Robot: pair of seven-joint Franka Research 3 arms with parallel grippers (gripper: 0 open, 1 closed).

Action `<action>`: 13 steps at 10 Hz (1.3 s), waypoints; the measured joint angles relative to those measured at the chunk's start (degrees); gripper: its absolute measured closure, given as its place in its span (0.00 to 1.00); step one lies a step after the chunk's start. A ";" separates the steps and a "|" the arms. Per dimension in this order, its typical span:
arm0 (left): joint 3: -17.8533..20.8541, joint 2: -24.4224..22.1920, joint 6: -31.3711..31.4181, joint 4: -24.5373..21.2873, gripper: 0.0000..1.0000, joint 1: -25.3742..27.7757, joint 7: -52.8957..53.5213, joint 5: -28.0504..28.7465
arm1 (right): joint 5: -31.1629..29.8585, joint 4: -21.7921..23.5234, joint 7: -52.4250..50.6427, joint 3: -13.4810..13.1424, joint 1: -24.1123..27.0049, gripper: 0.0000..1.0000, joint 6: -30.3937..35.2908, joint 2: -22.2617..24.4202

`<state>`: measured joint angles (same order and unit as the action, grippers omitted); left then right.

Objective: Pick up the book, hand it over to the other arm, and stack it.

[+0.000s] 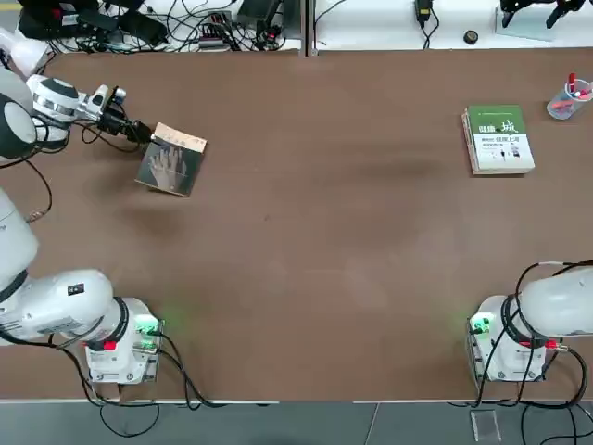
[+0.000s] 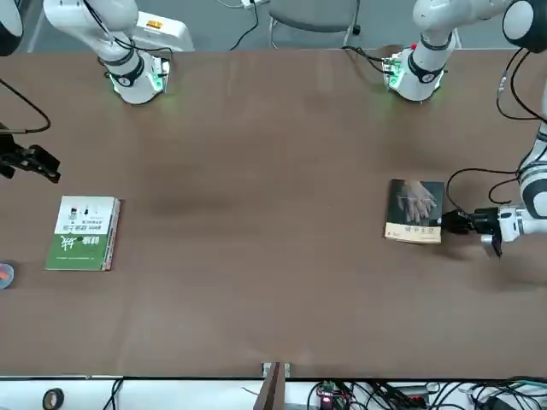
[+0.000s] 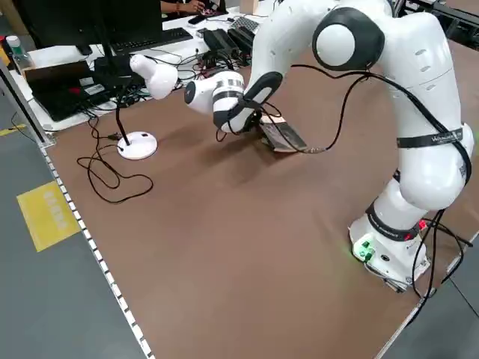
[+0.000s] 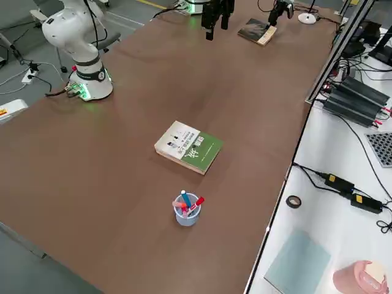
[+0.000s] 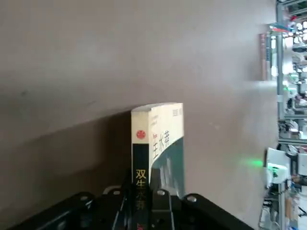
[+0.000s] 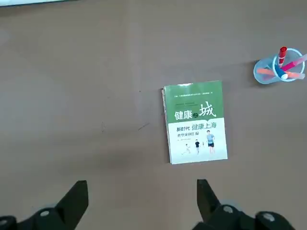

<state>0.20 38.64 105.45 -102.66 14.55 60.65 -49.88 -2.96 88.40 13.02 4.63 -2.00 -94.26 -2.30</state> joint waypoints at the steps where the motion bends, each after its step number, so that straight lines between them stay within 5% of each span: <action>1: -0.01 0.00 -1.28 0.93 0.99 -0.01 -0.79 0.00 | -0.02 0.00 0.01 -0.02 0.00 0.00 0.00 0.00; 13: -3.84 -3.02 -8.63 4.81 0.99 -0.26 -13.86 -1.11 | 0.00 0.02 0.01 0.13 -0.29 0.00 0.01 -0.54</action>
<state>-3.64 35.62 96.82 -97.85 14.29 46.79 -50.99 -2.97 88.42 13.03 4.76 -2.29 -94.25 -2.84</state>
